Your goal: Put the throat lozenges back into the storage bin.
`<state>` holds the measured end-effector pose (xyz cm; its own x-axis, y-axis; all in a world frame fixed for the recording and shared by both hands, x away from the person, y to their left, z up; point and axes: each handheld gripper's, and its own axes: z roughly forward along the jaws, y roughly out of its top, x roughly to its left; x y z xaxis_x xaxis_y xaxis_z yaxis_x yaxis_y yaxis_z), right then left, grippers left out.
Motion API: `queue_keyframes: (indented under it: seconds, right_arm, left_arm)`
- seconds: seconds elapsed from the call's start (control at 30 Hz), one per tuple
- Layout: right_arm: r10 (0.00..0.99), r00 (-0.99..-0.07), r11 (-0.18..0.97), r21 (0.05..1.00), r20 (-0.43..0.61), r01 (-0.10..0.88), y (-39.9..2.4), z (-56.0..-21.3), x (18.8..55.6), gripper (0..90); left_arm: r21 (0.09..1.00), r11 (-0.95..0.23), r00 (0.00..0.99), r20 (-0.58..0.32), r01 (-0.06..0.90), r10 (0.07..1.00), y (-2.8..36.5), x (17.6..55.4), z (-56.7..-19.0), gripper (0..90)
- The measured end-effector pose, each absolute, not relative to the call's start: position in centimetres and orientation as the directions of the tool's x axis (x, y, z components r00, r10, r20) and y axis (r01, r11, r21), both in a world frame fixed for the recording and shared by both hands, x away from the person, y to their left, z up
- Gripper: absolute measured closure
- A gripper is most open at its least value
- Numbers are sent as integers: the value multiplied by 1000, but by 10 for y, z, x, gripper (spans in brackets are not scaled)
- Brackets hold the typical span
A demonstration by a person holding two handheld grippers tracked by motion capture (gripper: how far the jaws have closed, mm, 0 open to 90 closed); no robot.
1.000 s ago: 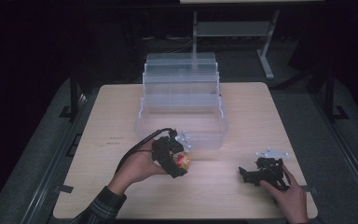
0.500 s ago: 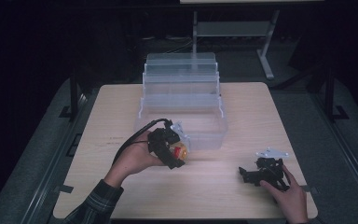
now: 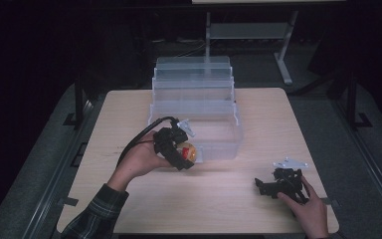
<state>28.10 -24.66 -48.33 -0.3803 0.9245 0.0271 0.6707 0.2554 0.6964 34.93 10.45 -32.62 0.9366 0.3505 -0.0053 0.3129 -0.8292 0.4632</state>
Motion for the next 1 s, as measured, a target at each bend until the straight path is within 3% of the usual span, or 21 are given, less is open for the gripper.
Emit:
queue_keyframes:
  seconds: [1.0]
  right_arm:
    - [925, -378, 254, 697, 27, 671, -246, -483, 281, 0]
  left_arm:
    - [489, -757, 872, -12, 433, 490, 145, 394, -315, 195]
